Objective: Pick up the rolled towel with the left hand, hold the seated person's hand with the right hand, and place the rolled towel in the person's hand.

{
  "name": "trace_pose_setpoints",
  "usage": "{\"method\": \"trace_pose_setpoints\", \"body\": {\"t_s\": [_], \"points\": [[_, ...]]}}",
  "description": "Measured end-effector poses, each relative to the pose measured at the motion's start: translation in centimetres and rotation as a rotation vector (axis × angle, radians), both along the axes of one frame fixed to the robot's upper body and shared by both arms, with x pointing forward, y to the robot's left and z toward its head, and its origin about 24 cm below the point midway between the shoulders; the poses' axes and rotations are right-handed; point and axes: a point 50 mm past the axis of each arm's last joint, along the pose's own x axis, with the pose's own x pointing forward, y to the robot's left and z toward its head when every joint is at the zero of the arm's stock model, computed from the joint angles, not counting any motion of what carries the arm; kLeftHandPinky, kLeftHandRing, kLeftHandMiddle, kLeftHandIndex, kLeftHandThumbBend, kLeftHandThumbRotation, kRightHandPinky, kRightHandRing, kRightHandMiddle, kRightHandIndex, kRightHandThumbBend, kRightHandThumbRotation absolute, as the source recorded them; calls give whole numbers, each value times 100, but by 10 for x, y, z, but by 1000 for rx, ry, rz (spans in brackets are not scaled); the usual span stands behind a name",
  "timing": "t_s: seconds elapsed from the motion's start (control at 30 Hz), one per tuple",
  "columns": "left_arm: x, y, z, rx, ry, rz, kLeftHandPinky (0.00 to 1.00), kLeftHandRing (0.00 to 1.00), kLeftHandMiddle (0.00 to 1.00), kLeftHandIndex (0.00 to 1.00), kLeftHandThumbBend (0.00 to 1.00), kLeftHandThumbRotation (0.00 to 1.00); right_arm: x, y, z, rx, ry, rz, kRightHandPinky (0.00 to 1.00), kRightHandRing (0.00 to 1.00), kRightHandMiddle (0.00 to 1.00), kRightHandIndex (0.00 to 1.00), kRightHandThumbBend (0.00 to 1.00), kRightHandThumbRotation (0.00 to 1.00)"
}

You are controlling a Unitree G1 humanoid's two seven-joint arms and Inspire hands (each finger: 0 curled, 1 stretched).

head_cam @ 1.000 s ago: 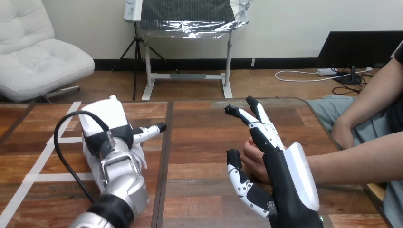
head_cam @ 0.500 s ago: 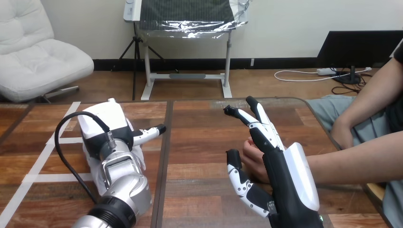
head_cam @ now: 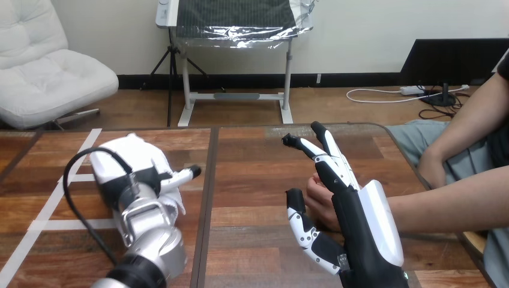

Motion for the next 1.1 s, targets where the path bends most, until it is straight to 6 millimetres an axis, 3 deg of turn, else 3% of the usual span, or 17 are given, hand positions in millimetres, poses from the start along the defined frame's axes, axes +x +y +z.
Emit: {"method": "trace_pose_setpoints", "body": {"t_s": [0.53, 1.1], "points": [[-16, 8, -15, 8, 29, 27, 88, 89, 94, 96, 90, 100, 0, 0, 0, -1, 2, 2, 100, 100, 100, 85, 12, 0], [-24, 2, -9, -50, -18, 16, 85, 89, 94, 97, 89, 100, 0, 0, 0, -2, 2, 3, 100, 100, 99, 84, 12, 0]]}}
